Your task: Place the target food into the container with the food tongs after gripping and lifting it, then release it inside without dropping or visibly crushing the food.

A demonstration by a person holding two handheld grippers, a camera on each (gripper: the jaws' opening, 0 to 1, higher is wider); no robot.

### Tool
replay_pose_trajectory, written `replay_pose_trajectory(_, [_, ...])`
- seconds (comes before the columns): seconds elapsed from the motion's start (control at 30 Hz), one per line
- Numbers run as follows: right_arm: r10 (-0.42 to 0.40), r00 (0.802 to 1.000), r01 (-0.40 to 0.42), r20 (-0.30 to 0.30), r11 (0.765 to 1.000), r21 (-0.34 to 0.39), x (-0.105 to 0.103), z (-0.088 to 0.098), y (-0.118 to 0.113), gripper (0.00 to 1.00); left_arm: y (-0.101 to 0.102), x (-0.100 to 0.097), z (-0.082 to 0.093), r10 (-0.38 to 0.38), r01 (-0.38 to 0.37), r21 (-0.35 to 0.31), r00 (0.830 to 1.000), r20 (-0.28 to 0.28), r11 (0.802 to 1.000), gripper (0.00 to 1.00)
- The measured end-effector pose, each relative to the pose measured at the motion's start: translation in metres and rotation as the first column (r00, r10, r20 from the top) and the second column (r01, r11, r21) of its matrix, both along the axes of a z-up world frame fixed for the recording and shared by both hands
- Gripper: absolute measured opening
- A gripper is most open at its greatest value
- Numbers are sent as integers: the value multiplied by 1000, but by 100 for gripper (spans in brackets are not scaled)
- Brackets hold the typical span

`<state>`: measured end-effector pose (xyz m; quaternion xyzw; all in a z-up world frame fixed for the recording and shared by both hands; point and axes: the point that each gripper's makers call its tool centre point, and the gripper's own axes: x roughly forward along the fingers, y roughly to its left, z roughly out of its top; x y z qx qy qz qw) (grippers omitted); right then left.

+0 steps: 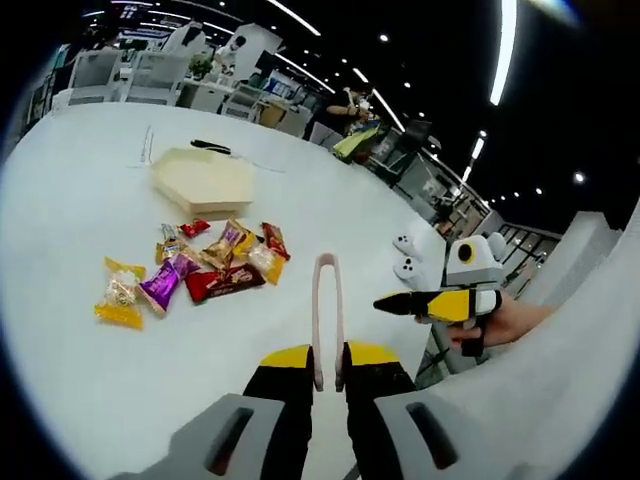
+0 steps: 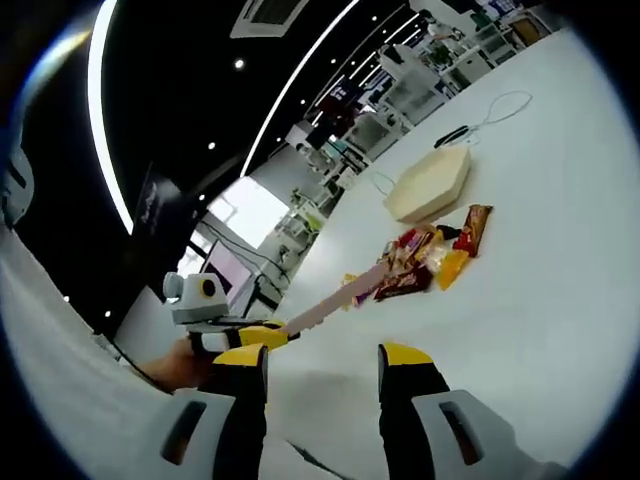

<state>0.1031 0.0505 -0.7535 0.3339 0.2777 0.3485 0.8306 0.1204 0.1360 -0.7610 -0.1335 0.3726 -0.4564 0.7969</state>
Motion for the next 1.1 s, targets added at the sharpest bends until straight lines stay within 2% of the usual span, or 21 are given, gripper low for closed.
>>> replay_pose_trajectory(0.1, [4,1000,-4,-16,1000,0,-2,-2,3,45,2,-2,3,1,-2,-21,1000,-5,1000,8])
replay_pose_trajectory(0.3, [18,1000,-18,-10,1000,-2,1,2,8,45,4,-2,7,-3,2,-47,1000,-12,999,8])
replay_pose_trajectory(0.53, [29,1000,-29,2,1000,-3,4,7,10,46,3,-4,9,-41,40,-61,999,-10,997,8])
replay_pose_trajectory(0.7, [33,999,-33,29,999,-7,6,15,9,46,-2,-7,18,-65,67,-102,998,15,993,8])
replay_pose_trajectory(1.0, [48,998,-50,43,998,44,5,24,8,50,-6,-16,27,-100,103,-126,995,29,987,8])
replay_pose_trajectory(1.1, [40,998,-43,47,997,62,5,26,6,51,-9,-18,31,-122,127,-120,991,51,985,8])
